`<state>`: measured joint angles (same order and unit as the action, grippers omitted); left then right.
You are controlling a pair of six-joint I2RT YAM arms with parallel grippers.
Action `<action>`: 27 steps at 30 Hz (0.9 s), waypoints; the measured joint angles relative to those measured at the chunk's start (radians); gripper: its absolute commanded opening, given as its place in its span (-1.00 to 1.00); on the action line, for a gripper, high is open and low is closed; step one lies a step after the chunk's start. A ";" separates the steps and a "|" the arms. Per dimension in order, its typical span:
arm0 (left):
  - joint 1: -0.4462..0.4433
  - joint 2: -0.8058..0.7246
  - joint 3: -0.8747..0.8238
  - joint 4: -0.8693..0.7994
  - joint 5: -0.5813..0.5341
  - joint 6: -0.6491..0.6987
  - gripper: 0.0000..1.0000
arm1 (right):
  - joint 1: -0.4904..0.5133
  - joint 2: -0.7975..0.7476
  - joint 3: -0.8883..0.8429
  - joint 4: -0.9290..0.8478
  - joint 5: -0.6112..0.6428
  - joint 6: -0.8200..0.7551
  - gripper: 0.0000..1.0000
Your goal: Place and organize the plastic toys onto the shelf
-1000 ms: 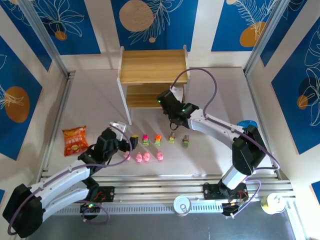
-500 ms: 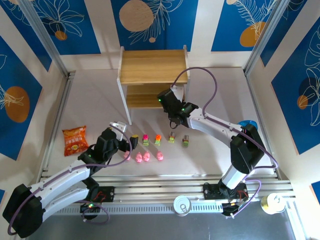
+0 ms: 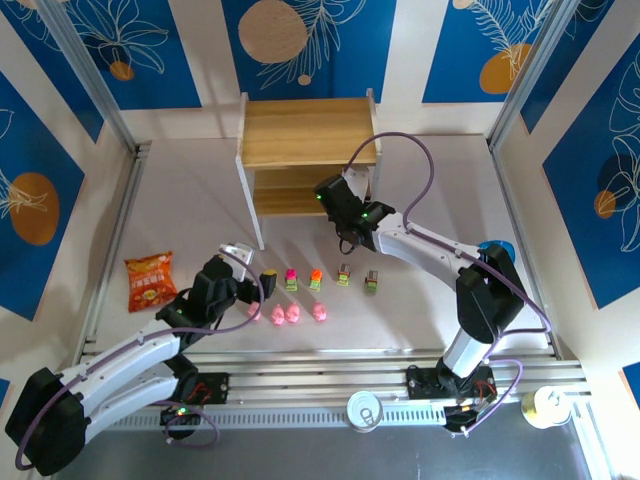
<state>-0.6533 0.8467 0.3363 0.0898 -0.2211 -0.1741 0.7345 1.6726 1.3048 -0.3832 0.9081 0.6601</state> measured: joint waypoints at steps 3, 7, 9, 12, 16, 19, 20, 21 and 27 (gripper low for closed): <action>0.000 0.002 0.002 0.000 0.000 0.000 0.99 | -0.001 0.000 0.000 0.001 -0.002 0.000 -0.14; 0.000 0.002 0.003 0.000 0.000 0.000 0.99 | 0.000 0.000 0.000 0.001 -0.003 0.003 -0.12; 0.000 0.002 0.003 0.000 0.000 0.000 0.99 | 0.001 0.000 0.000 0.000 -0.003 0.003 -0.08; 0.000 0.002 0.003 0.000 0.000 0.000 0.99 | 0.010 -0.001 0.000 0.001 0.001 0.003 -0.02; 0.000 0.002 0.003 0.000 0.000 0.000 1.00 | 0.029 -0.009 0.000 -0.009 0.012 0.007 0.02; 0.000 0.002 0.003 0.000 0.000 0.000 0.99 | 0.037 -0.024 0.000 -0.013 0.019 0.014 0.02; 0.000 0.002 0.003 0.000 0.000 0.000 1.00 | 0.038 -0.031 -0.004 -0.013 0.022 0.016 0.03; 0.000 0.002 0.003 0.000 0.000 0.000 0.99 | 0.040 -0.037 -0.008 -0.014 0.025 0.019 0.03; 0.000 0.002 0.003 0.000 0.000 0.000 0.99 | 0.049 -0.073 -0.042 -0.022 0.028 0.034 0.04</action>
<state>-0.6533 0.8486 0.3393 0.0902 -0.2211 -0.1741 0.7837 1.5993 1.2633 -0.4049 0.9363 0.6937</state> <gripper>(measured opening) 0.997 0.519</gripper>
